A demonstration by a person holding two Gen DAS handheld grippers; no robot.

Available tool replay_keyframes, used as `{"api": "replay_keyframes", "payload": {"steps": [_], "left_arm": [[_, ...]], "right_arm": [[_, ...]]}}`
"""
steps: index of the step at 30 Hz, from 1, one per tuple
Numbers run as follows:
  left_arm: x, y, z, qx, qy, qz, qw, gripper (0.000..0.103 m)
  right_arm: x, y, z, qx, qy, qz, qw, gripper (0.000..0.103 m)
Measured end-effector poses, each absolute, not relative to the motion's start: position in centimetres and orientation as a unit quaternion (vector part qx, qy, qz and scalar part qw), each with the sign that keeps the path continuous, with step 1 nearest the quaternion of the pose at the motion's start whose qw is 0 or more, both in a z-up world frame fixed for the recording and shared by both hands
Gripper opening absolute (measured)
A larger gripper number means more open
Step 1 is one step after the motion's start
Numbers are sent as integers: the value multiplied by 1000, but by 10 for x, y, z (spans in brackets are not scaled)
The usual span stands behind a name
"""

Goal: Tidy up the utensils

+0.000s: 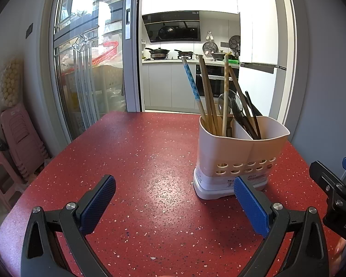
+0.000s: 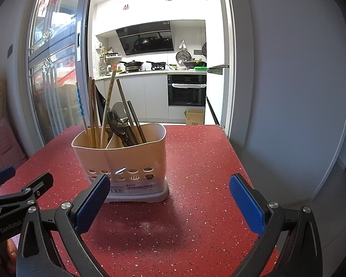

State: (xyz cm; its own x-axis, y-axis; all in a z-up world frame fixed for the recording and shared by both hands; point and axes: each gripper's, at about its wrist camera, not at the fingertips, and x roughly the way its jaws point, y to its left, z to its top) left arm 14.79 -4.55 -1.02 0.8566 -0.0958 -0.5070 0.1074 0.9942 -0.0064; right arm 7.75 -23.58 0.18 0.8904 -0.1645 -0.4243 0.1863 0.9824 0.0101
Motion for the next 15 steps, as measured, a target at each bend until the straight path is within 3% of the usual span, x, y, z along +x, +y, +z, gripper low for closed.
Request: {"api": "replay_keyframes", "payload": {"steps": [15], "left_arm": [[150,-44,-12,11,265,-50,963,103]], "right_arm": [[77,-237,2,25,216,-91,972,103]]}}
